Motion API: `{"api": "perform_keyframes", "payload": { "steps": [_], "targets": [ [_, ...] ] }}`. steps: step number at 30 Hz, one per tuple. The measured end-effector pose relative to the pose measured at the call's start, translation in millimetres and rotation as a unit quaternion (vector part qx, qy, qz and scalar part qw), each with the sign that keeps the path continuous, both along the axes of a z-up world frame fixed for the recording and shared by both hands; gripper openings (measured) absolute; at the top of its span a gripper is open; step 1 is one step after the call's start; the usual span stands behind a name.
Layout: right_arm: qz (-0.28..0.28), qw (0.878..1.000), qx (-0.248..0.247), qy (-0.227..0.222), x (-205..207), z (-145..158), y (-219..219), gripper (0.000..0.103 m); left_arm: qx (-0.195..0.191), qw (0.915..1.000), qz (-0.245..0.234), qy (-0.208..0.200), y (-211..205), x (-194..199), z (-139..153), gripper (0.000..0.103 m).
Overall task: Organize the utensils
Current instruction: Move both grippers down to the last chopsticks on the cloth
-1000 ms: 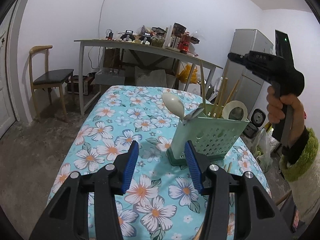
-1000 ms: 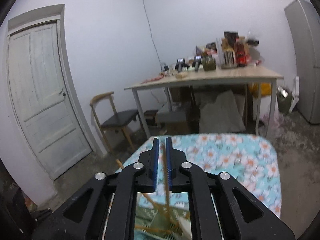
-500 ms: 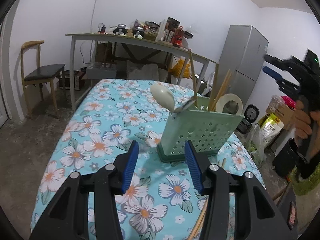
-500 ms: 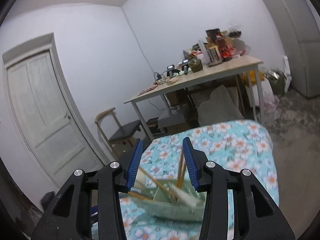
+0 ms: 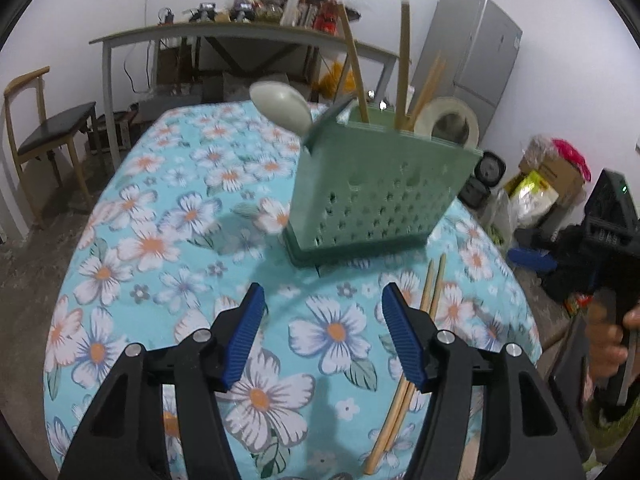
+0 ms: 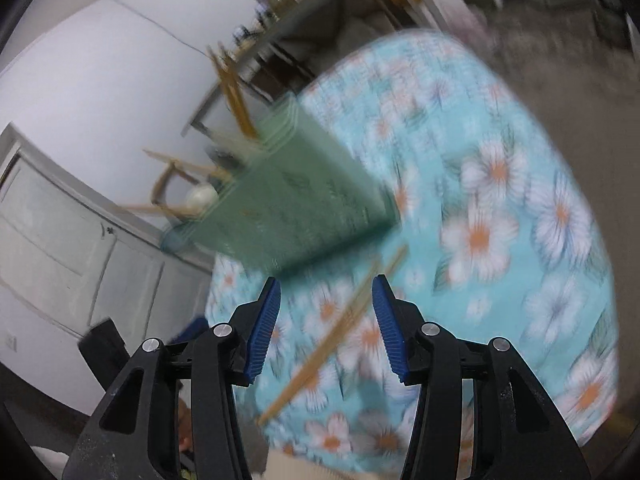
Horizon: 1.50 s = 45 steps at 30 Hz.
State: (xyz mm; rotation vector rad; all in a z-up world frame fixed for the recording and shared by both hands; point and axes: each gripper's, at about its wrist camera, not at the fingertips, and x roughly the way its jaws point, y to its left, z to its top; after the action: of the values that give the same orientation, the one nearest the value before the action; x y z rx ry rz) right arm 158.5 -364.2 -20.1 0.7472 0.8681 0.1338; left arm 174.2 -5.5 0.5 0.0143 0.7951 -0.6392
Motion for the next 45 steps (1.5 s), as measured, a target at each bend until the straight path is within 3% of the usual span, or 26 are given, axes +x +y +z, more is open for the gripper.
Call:
{"api": "perform_keyframes", "payload": {
  "steps": [8, 17, 23, 26, 35, 45],
  "targets": [
    [0.027, 0.993, 0.070, 0.087, 15.2, -63.7, 24.8, 0.047, 0.019, 0.9998, 0.002, 0.010, -5.2, -2.7, -5.3, 0.062],
    [0.010, 0.991, 0.106, 0.085, 31.0, -80.9, 27.9, 0.035, 0.027, 0.9996, 0.002, 0.013, -8.7, -4.9, -4.1, 0.062],
    [-0.007, 0.989, 0.118, 0.084, 46.3, -90.3, 18.6, 0.009, 0.031, 0.9995, -0.002, 0.011, -13.8, -6.9, -3.3, 0.062],
    [-0.007, 0.988, 0.131, 0.076, 43.8, -94.3, 15.9, 0.009, 0.032, 0.9994, -0.003, 0.010, -16.0, -7.3, -2.6, 0.062],
    [0.005, 0.990, 0.118, 0.073, 35.5, -84.1, 5.6, 0.009, 0.037, 0.9992, -0.003, 0.012, -20.1, -6.6, -3.1, 0.062],
    [0.007, 0.996, 0.044, 0.080, 25.5, -68.3, -25.3, 0.009, 0.047, 0.9979, -0.038, 0.026, -37.8, -9.4, -16.7, 0.062]
  ]
}}
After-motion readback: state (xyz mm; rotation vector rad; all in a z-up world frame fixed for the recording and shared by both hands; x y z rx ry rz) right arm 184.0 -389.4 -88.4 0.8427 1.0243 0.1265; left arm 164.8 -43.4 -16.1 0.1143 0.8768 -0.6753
